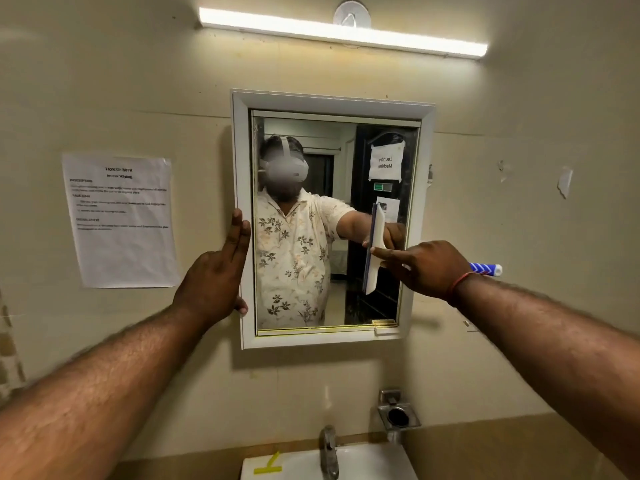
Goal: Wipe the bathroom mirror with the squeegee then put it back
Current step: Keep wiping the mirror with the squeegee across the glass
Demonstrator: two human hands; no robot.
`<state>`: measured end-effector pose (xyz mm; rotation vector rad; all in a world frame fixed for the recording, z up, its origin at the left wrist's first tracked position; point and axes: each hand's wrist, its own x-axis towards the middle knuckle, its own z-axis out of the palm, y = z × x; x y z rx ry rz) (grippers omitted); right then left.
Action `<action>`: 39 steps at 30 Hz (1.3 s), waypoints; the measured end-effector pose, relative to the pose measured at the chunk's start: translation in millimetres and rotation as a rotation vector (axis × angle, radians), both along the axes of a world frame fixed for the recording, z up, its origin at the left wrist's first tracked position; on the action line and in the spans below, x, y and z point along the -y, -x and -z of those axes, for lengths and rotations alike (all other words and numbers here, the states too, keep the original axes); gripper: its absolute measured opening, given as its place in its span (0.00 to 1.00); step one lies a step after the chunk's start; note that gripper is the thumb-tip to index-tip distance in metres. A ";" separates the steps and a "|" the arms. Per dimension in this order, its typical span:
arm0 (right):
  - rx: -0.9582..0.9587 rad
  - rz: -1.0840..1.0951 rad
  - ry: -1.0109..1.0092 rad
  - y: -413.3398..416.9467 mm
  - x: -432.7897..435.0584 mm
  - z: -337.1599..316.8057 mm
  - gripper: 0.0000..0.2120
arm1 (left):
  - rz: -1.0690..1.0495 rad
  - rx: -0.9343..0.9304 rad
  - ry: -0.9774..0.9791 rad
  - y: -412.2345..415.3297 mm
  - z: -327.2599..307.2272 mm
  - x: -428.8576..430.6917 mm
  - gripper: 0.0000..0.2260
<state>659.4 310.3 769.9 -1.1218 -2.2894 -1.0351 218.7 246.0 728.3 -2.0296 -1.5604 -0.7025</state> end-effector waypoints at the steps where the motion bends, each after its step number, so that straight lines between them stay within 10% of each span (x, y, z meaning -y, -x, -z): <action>1: -0.013 0.032 -0.006 -9.4 -0.3 1.8 0.24 | 0.004 -0.001 -0.003 0.2 -0.1 0.0 0.80; 6: -0.024 0.094 -0.025 -34.8 -0.6 4.7 0.35 | 0.011 -0.001 0.008 -0.9 -0.9 0.5 0.80; 39: -0.044 0.119 -0.028 -56.5 -4.1 15.7 0.26 | -0.019 0.035 0.064 -3.3 19.9 2.0 0.80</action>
